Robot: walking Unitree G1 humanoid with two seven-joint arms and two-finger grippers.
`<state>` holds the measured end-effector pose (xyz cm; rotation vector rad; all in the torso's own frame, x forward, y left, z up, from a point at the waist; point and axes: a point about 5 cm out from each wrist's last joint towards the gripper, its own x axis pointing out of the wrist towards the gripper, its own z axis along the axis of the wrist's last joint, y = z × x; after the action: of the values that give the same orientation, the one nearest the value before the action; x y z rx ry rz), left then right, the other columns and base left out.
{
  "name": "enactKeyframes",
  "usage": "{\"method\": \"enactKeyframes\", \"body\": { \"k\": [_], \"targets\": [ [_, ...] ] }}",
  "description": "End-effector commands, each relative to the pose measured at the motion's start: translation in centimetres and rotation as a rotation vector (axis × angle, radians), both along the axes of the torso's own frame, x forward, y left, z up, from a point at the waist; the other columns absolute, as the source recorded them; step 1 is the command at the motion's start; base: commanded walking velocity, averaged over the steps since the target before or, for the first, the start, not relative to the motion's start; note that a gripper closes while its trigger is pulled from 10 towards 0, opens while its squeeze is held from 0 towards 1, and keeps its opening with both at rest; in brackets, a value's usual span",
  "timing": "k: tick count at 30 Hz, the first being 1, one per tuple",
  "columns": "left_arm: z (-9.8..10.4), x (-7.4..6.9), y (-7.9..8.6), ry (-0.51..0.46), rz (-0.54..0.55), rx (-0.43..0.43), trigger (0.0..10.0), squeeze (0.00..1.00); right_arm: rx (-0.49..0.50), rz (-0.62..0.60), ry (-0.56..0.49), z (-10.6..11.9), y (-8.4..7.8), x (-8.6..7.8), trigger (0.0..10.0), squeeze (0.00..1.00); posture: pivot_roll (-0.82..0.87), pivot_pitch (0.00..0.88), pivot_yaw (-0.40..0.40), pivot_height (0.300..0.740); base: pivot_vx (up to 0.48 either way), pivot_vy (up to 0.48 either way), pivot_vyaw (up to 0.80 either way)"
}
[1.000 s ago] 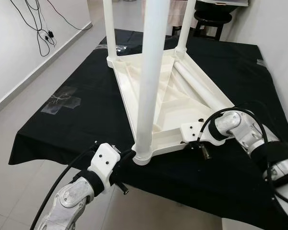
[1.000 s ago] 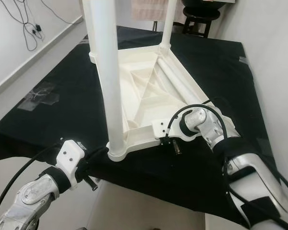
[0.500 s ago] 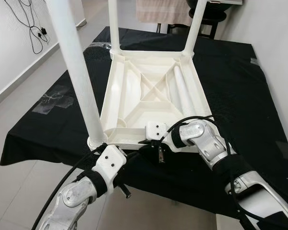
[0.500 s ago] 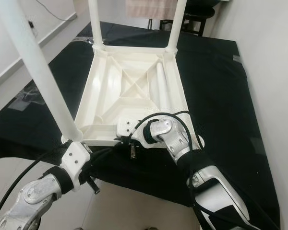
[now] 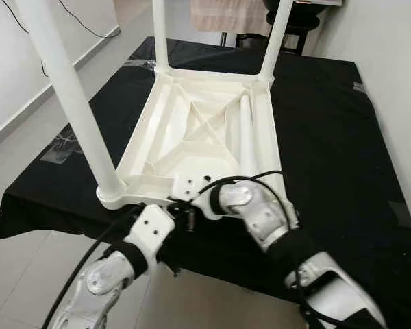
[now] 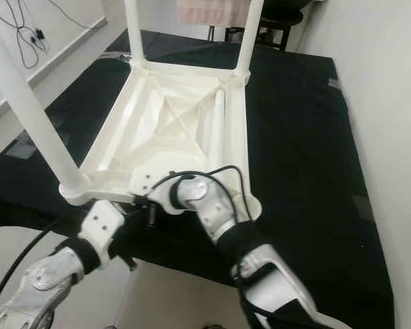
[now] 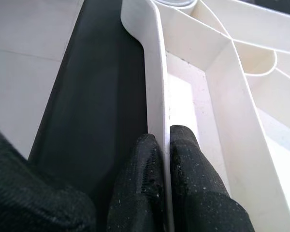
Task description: Building children table
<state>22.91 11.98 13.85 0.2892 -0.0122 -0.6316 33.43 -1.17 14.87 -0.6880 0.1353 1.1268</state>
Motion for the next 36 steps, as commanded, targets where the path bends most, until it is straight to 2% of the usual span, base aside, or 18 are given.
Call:
{"method": "enactKeyframes", "body": {
  "k": [1,2,3,4,5,10,15,21,23,24,25,26,27,30,32,33,34,36],
  "targets": [
    [-0.2,-0.4,-1.0,0.015,-0.057,-0.003,10.0,0.0,0.113,-0.088,-0.098,2.2,1.4,0.6,10.0,0.0,0.11,0.12,-0.053,0.74,0.0,0.0,0.0],
    [-0.2,-0.4,-1.0,0.015,-0.057,-0.003,10.0,0.0,0.113,-0.088,-0.098,2.2,1.4,0.6,10.0,0.0,0.11,0.12,-0.053,0.74,0.0,0.0,0.0],
    [-0.2,-0.5,-1.1,0.015,-0.056,-0.003,10.0,0.0,0.12,-0.106,-0.096,2.2,1.5,0.6,10.0,0.64,0.11,0.12,-0.053,0.74,0.0,0.0,0.0],
    [-0.2,-0.5,-1.1,0.015,-0.056,-0.003,10.0,0.0,0.12,-0.106,-0.096,2.2,1.5,0.6,10.0,0.64,0.11,0.12,-0.053,0.74,0.0,0.0,0.0],
    [-0.3,-0.5,-1.1,0.015,-0.056,-0.002,10.0,0.0,0.131,-0.106,-0.083,2.1,1.5,0.4,10.0,1.0,0.11,0.119,-0.053,0.74,0.0,0.0,0.0],
    [-0.3,-0.4,-1.1,0.015,-0.056,0.001,10.0,0.0,0.143,-0.118,-0.088,1.9,1.0,0.3,10.0,1.0,0.11,0.119,-0.05,0.74,0.0,0.0,0.0],
    [-0.3,-0.1,-0.9,-0.002,-0.037,0.018,10.0,0.0,0.214,-0.164,-0.09,2.5,-1.3,1.0,10.0,1.0,0.1,0.121,-0.049,0.74,0.0,0.0,0.0],
    [-0.1,0.5,-0.4,-0.027,0.018,0.028,10.0,0.0,0.303,-0.08,-0.081,4.0,-4.1,0.7,10.0,1.0,0.1,0.122,-0.046,0.74,0.0,0.0,0.0],
    [-0.1,0.6,-0.4,-0.03,0.022,0.029,10.0,0.0,0.313,-0.071,-0.08,4.2,-4.4,0.6,10.0,1.0,0.1,0.122,-0.046,0.74,0.0,0.0,0.0],
    [0.0,0.7,-0.3,-0.034,0.026,0.028,10.0,0.0,0.332,-0.068,-0.085,4.8,-5.5,0.6,10.0,0.86,0.09,0.119,-0.041,0.74,0.0,0.0,0.0],
    [0.0,0.7,-0.3,-0.034,0.026,0.028,10.0,0.0,0.332,-0.068,-0.085,4.8,-5.5,0.6,10.0,0.86,0.09,0.119,-0.041,0.74,0.0,0.0,0.0],
    [0.0,0.8,-0.4,-0.038,0.028,0.027,10.0,0.0,0.35,-0.069,-0.083,5.3,-6.3,0.5,10.0,0.86,0.09,0.118,-0.04,0.74,0.0,0.0,0.0],
    [0.1,0.9,-0.4,-0.042,0.03,0.026,10.0,0.0,0.367,-0.069,-0.085,5.9,-7.3,0.5,10.0,0.46,0.09,0.116,-0.039,0.74,0.0,0.0,0.0],
    [0.1,1.0,-0.4,-0.044,0.031,0.026,10.0,0.0,0.377,-0.069,-0.086,6.2,-7.9,0.4,10.0,0.46,0.09,0.116,-0.039,0.74,0.0,0.0,0.0],
    [0.1,1.1,-0.5,-0.048,0.031,0.026,10.0,0.0,0.373,-0.074,-0.1,6.7,-9.4,0.2,10.0,0.0,0.08,0.111,-0.032,0.74,0.0,0.0,0.0],
    [0.2,1.2,-0.5,-0.052,0.03,0.027,10.0,0.0,0.343,-0.073,-0.111,6.8,-10.6,-0.1,10.0,0.0,0.08,0.111,-0.032,0.74,0.0,0.0,0.0],
    [0.2,1.2,-0.5,-0.052,0.03,0.027,10.0,0.0,0.343,-0.073,-0.111,6.8,-10.6,-0.1,10.0,0.0,0.08,0.111,-0.032,0.74,0.0,0.0,0.0],
    [0.3,1.8,-0.5,-0.063,0.031,0.023,10.0,0.0,0.239,-0.098,-0.136,7.1,-14.8,-1.6,10.0,0.0,0.04,0.098,-0.017,0.74,0.0,0.0,0.0]
  ]
}}
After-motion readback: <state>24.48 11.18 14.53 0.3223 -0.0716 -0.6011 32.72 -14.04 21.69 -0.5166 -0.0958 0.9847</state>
